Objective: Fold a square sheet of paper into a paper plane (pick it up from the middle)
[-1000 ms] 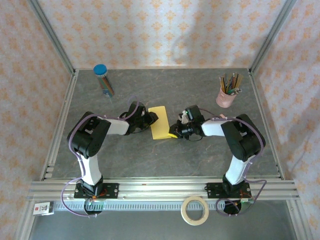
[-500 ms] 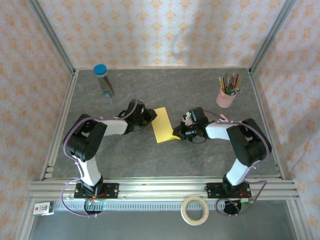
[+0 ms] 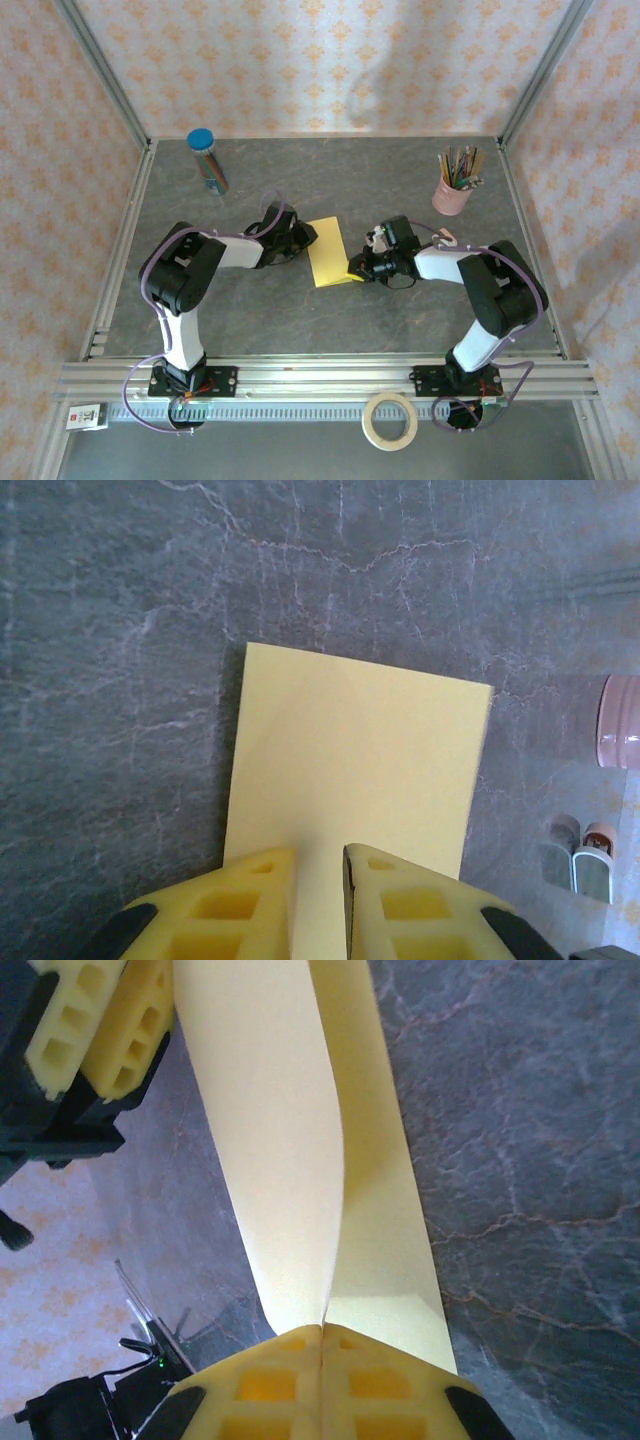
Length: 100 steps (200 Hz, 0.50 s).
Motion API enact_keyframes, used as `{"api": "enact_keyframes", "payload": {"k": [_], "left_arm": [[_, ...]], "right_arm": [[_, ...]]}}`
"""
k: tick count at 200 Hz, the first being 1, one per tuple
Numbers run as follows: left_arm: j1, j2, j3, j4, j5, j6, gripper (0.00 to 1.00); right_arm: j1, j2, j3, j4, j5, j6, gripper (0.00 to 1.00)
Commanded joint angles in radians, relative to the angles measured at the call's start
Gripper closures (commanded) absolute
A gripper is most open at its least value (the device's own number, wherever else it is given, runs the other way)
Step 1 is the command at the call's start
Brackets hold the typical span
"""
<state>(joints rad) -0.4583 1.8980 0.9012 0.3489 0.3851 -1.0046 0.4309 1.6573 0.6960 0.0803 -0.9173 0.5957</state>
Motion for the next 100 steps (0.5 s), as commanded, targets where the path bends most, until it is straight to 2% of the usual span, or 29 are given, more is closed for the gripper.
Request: {"api": "enact_keyframes", "payload": {"k": [1,31,100], "left_arm": [[-0.005,0.043,0.025,-0.022,-0.002,-0.002,0.79],[-0.010,0.054,0.035,-0.020,0.013,0.003,0.79],[-0.023,0.077,0.051,-0.026,0.024,0.019,0.81]], "right_arm": [[-0.002,0.011,0.045,-0.016,-0.060,-0.050,0.98],[0.007,0.037,0.069,0.031,-0.078,-0.019,0.98],[0.069,0.138,0.153,0.115,-0.032,0.033,1.00]]}}
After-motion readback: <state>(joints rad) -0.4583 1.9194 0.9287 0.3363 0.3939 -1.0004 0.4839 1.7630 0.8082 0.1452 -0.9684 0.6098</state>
